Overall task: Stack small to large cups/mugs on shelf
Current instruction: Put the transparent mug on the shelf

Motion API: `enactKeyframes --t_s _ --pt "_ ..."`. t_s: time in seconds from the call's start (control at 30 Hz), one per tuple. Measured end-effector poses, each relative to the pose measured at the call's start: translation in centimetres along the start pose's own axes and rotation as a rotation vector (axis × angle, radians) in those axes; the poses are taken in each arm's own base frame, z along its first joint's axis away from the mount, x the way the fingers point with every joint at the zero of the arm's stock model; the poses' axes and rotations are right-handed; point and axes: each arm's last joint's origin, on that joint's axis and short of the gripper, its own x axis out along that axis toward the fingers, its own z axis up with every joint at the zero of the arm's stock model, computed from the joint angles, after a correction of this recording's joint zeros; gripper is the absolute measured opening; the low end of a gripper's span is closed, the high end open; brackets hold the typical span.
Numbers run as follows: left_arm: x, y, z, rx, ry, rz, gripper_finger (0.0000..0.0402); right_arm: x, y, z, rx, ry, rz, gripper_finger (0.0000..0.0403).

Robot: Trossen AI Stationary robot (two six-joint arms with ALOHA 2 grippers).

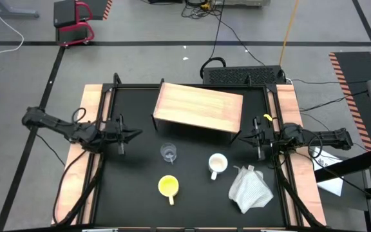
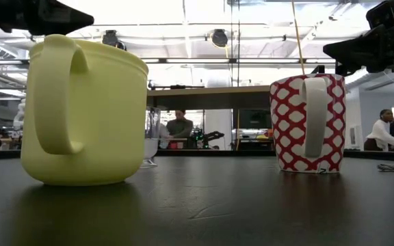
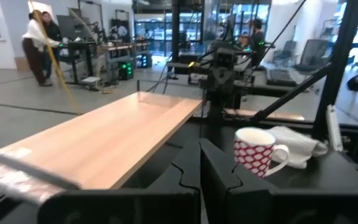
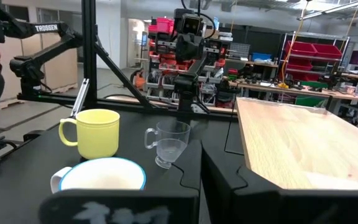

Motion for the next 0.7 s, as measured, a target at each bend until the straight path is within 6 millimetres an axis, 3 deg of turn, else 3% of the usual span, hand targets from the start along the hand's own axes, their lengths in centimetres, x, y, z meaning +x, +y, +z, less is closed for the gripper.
enactKeyframes --t_s 0.7 --pt "4.3 1.0 -0.9 -0.055 0.013 -0.226 0.0000 0.0 0.0 -0.1 -0.011 0.004 -0.001 0.0000"
